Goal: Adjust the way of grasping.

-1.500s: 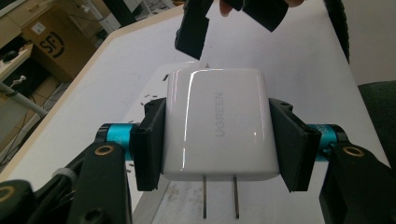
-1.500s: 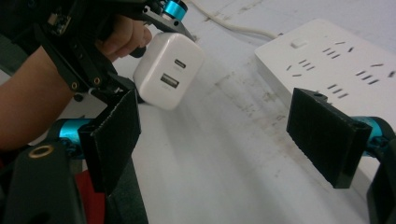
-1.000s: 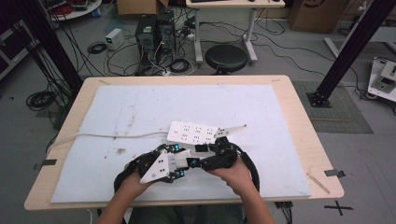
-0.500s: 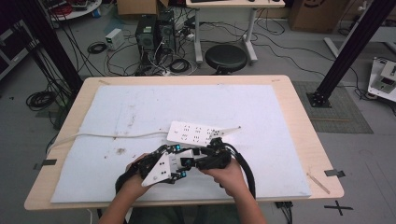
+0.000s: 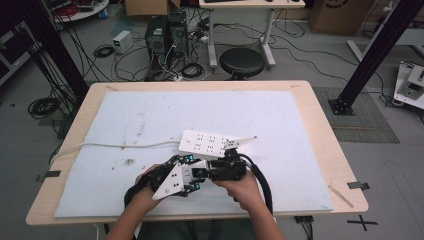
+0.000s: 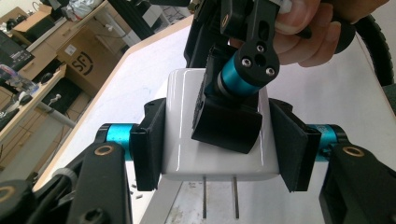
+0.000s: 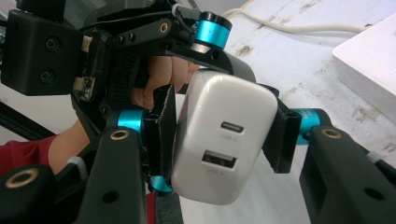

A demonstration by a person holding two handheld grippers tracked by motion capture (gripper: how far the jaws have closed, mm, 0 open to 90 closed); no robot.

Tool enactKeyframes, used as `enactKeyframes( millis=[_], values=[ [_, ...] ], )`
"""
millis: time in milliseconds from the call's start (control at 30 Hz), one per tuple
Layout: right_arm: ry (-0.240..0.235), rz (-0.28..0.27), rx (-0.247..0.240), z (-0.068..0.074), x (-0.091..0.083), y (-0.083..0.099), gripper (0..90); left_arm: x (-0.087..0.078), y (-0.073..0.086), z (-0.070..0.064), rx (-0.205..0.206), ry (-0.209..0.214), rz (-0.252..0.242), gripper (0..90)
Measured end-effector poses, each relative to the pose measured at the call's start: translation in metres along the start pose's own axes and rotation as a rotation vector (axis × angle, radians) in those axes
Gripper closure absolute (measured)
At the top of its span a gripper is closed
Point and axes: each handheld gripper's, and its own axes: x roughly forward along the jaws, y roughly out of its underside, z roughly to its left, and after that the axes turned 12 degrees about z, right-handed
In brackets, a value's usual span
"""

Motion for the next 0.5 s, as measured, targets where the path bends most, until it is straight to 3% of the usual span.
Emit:
enactKeyframes(
  millis=[400,500],
  values=[
    [-0.045,0.020,0.022,-0.0044,-0.0018,-0.0009,58.5,0.0011,-0.0016,-0.0003,0.045,-0.011,0.014,42.3],
    [-0.040,0.020,0.022,-0.0036,-0.0029,-0.0012,61.1,0.0031,-0.0014,0.0024,0.035,0.009,0.030,41.5]
  ],
)
